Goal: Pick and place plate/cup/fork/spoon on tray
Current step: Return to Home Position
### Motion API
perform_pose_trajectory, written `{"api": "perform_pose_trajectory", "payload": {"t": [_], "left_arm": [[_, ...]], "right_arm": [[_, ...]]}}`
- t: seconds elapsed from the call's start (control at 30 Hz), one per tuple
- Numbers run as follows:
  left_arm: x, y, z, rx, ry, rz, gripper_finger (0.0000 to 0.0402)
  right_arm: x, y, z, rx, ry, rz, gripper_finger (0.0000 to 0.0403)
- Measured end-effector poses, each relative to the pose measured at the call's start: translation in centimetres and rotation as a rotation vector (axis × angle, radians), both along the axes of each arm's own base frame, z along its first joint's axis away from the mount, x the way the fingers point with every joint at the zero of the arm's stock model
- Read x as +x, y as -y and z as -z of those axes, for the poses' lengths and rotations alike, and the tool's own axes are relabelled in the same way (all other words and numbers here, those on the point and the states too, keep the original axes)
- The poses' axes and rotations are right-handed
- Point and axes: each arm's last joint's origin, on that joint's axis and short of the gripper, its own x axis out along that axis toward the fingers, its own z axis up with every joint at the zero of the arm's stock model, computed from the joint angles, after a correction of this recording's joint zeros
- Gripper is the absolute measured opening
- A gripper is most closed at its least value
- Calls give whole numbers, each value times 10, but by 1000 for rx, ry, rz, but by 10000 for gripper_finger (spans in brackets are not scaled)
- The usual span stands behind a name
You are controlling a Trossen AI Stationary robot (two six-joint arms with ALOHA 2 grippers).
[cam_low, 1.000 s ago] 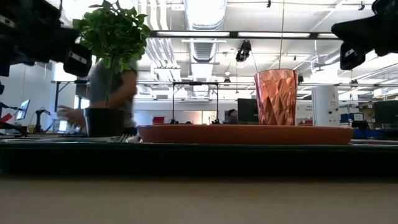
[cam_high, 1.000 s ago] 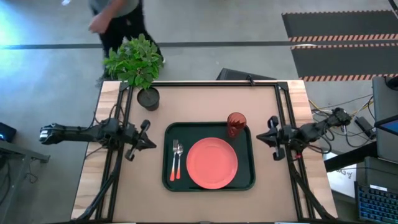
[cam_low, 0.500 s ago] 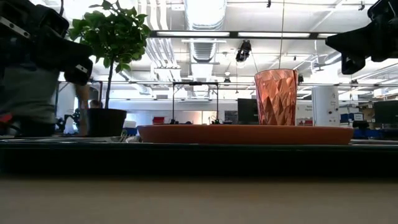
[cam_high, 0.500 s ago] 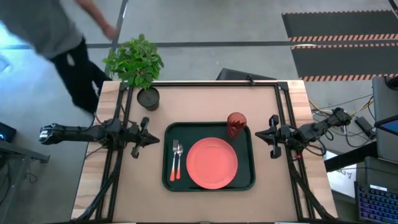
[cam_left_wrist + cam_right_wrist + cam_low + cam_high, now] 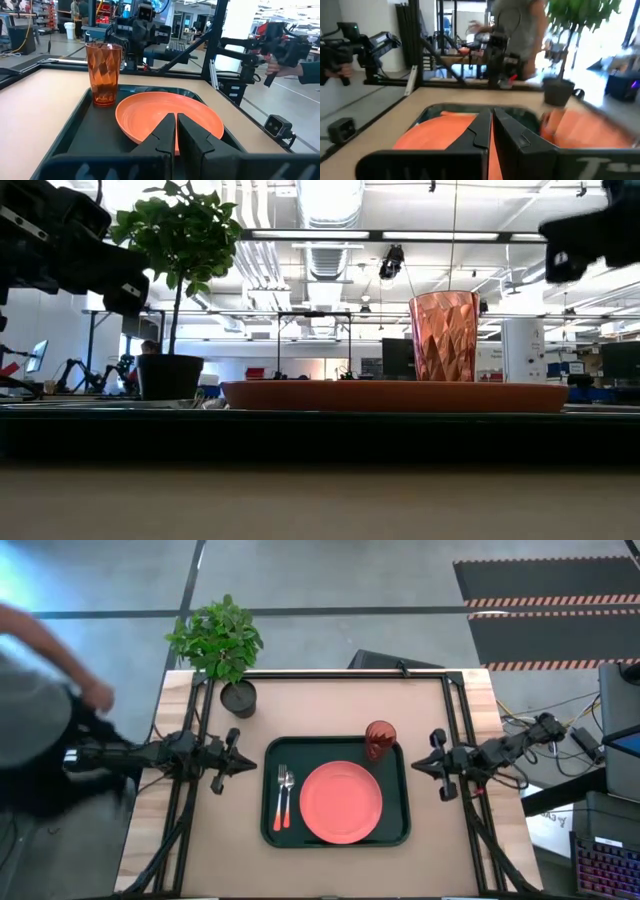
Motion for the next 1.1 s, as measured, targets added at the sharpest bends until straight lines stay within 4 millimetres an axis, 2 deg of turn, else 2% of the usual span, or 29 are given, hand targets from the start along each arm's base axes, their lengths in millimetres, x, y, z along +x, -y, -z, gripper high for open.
{"api": "perform_pose_trajectory", "payload": {"t": [0.2, 0.37, 0.43, 0.53, 0.73, 1.1], "left_arm": [[0, 0, -1, 0, 7, 0, 0], [0, 0, -1, 1, 8, 0, 0], [0, 0, -1, 1, 7, 0, 0], [0, 0, -1, 1, 9, 0, 0], [0, 0, -3, 2, 32, 1, 0], [0, 0, -4, 1, 38, 2, 0]], "right_arm": [[-12, 9, -39, -155, 47, 67, 9], [-20, 15, -53, -177, -1, 89, 9], [-18, 13, -50, -192, 11, 58, 9], [-10, 8, -36, -263, 65, -1, 9], [3, 5, -5, -254, 157, 55, 9], [6, 21, -4, -225, 140, 210, 9]]}}
